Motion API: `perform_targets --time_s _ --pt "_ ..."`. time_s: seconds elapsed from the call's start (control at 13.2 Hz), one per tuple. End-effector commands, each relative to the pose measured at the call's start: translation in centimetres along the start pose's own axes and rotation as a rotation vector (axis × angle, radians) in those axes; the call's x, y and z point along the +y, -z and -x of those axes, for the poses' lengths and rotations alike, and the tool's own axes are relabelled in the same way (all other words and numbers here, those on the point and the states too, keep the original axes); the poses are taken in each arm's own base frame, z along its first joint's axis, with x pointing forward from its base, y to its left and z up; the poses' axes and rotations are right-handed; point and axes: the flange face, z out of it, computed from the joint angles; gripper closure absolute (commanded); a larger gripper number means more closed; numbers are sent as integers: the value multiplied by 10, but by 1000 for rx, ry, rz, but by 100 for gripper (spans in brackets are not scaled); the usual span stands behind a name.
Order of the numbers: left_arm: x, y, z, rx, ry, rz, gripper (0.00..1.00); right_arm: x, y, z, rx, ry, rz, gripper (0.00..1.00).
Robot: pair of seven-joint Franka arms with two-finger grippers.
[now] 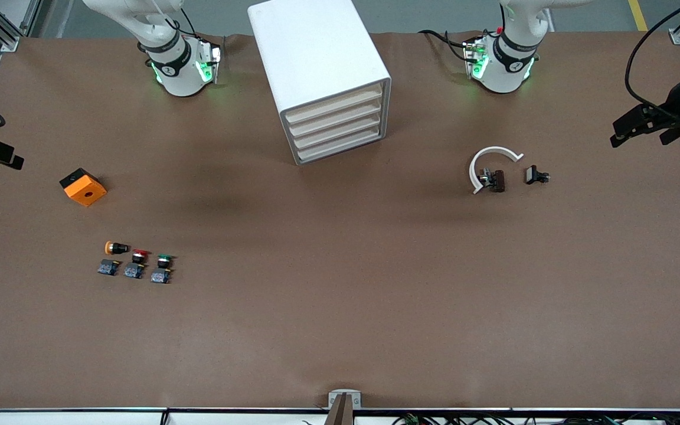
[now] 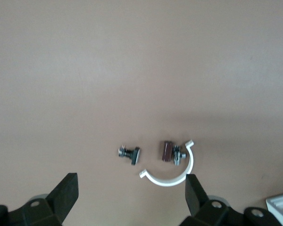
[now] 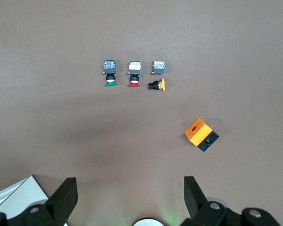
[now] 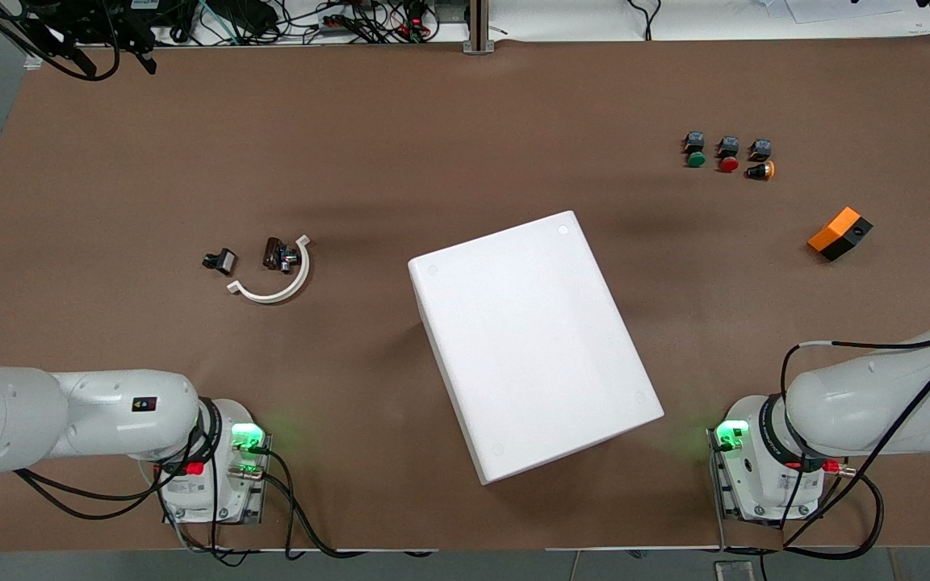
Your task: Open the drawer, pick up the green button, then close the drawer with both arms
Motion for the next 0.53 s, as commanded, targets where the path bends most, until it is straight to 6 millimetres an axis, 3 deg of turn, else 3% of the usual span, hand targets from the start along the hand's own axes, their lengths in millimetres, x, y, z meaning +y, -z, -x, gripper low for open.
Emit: perform_targets --time_s 0.0,0.15,0.38,0.46 --pt "2 9 -11 50 -6 6 0 -2 0 9 -78 -55 3 0" --pt "4 6 -23 44 2 4 0 -4 24 26 -20 -46 -7 0" --pt "12 -3 -29 23 -10 5 0 -13 36 38 7 -19 -1 0" --pt "13 2 -29 26 -12 5 0 -12 35 40 1 -19 5 0"
